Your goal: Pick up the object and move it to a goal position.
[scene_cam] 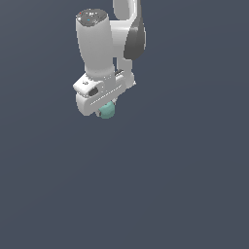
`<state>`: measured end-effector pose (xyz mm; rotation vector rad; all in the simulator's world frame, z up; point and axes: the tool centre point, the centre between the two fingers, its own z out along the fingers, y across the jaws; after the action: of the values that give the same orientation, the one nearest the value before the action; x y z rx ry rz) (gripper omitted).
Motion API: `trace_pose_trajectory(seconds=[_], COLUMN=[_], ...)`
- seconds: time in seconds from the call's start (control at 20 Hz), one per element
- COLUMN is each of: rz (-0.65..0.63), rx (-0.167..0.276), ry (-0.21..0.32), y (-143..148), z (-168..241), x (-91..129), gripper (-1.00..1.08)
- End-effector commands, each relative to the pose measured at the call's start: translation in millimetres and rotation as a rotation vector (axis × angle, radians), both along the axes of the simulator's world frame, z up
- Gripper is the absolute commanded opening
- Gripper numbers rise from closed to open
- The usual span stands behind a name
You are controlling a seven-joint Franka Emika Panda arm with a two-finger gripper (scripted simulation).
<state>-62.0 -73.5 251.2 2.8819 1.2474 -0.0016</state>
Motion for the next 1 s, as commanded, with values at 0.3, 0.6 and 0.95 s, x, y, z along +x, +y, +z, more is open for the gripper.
trace_pose_trajectory(seconds=[0.3,0.6,0.95], rz=[0.001,0.001,0.000], rx=[0.001,0.002,0.002], ry=[0.000,-0.001,-0.001], y=[9,14,18], z=[93,153,204], x=[-36,-57,-75], gripper=[-1.00,-1.00,-1.00])
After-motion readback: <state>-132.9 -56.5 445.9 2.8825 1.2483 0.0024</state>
